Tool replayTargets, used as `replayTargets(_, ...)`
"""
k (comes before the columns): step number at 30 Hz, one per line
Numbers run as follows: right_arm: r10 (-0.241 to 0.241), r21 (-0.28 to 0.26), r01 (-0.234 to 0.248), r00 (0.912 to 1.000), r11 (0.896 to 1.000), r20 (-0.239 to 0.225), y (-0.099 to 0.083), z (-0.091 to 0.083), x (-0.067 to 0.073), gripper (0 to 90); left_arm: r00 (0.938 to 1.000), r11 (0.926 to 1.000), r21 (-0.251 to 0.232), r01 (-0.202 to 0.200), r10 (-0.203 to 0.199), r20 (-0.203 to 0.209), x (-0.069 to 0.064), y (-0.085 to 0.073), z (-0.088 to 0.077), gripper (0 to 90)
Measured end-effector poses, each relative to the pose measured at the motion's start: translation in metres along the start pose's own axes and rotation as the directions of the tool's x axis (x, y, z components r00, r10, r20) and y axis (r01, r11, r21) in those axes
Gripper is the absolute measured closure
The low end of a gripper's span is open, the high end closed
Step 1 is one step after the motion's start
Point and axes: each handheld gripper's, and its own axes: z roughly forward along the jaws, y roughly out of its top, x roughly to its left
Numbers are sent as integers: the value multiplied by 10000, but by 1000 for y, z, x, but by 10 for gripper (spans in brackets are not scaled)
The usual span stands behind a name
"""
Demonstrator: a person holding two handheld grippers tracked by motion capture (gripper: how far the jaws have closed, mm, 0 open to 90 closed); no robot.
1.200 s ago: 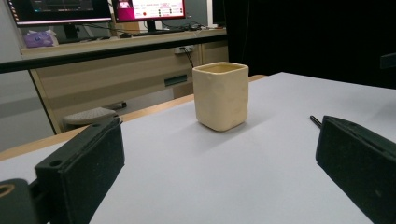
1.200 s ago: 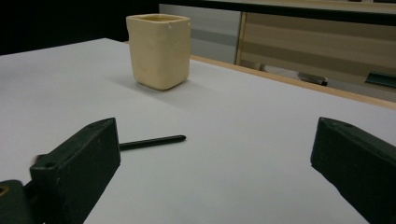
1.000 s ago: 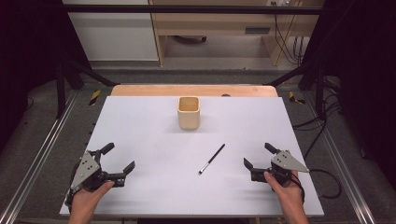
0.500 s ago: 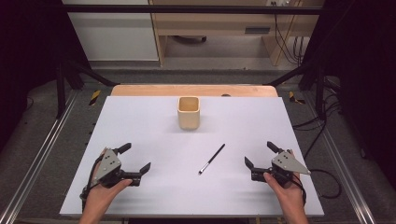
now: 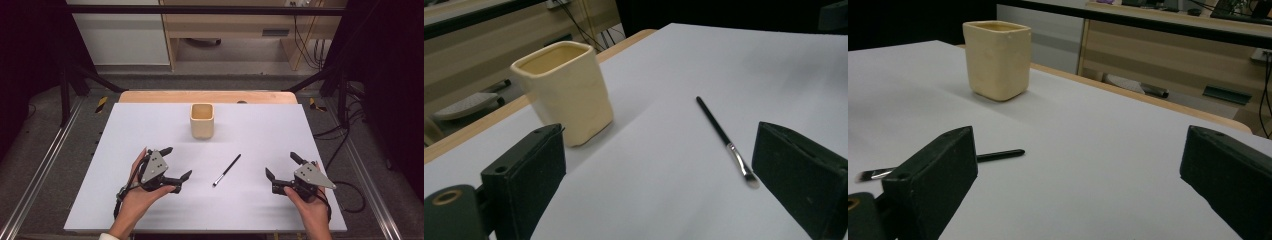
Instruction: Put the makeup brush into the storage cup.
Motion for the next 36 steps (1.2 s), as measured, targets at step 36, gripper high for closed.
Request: replayTargets(36, 252, 141, -252, 9997, 9996, -39, -3, 2, -1, 21, 9969, 9791, 1896, 741, -781, 133, -36, 39, 79, 81)
